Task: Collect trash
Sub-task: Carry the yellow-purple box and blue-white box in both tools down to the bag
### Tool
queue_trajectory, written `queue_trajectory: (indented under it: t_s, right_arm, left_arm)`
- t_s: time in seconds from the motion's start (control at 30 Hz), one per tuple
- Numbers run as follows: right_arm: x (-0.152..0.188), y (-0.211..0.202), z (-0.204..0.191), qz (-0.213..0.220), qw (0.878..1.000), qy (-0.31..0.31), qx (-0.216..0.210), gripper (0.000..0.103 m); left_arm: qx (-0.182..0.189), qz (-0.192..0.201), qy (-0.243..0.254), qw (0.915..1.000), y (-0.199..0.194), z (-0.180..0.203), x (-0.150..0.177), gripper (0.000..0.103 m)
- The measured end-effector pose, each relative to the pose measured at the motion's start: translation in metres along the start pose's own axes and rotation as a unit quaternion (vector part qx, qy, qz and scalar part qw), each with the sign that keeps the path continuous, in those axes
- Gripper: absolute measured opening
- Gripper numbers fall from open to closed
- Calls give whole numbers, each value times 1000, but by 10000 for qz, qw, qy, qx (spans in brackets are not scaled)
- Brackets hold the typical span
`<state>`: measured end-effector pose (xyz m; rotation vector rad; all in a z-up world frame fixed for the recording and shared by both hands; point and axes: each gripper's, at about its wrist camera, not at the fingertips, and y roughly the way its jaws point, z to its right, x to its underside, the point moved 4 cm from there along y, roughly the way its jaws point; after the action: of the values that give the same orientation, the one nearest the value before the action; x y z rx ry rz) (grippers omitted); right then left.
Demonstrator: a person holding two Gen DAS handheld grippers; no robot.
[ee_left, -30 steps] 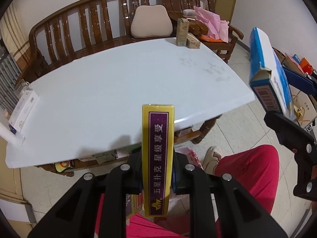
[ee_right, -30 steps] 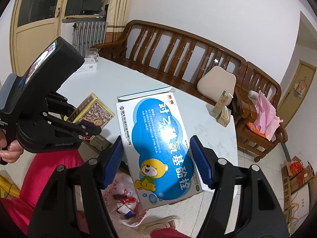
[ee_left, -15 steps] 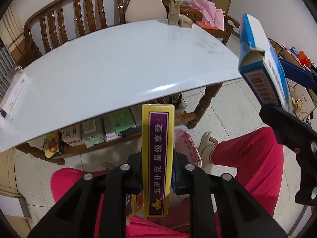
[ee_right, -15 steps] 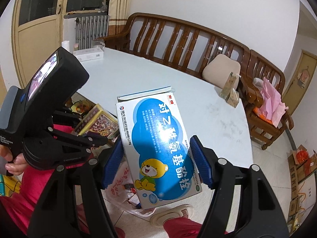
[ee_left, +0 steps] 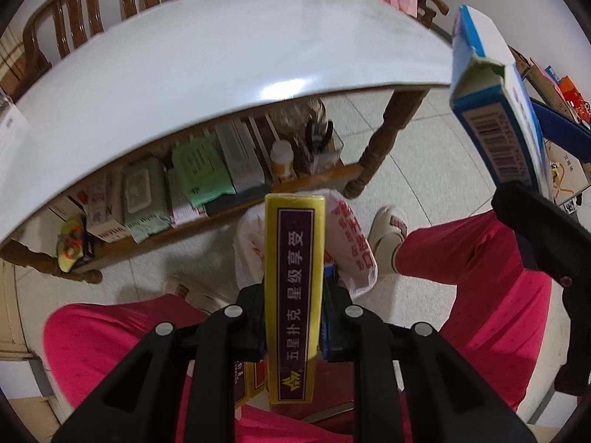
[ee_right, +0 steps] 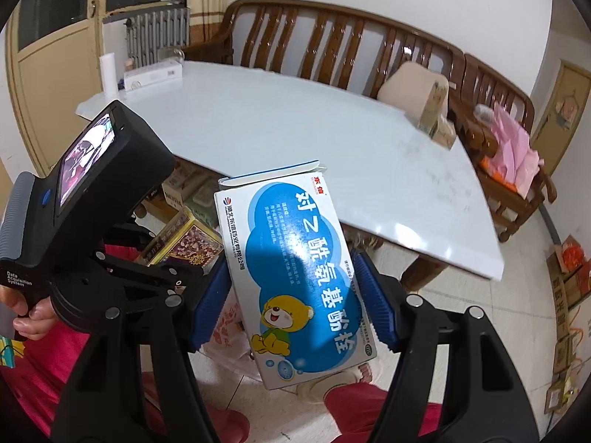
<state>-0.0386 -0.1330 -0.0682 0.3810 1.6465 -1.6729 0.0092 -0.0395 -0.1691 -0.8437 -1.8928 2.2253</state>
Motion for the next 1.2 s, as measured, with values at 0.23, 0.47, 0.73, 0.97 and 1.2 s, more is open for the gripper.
queue_trajectory:
  t_s: [0.23,0.47,0.73,0.97,1.2]
  right_arm:
    - [24,37,3,-320,9993,203,65,66]
    - [50,80,5,-673,9970,367,80,66]
    - [79,126,5,-1096,9920,622,48,66]
    - [98,156,8,-1433,9855,902,-76,66]
    - [118,184,10,-1767,9777,1125,-141,66]
  left_arm:
    - [126,-432,-152,9989,48,-2,5,20]
    - [212,-908,-337,9951,95,-11,7,20]
    - [208,-1320,-563,9894,139,-22,8,20]
    - [346,-1632,-812,9826,175,-28,6,20]
    - [430,-1852,-1004,9766,203,-29,2,20]
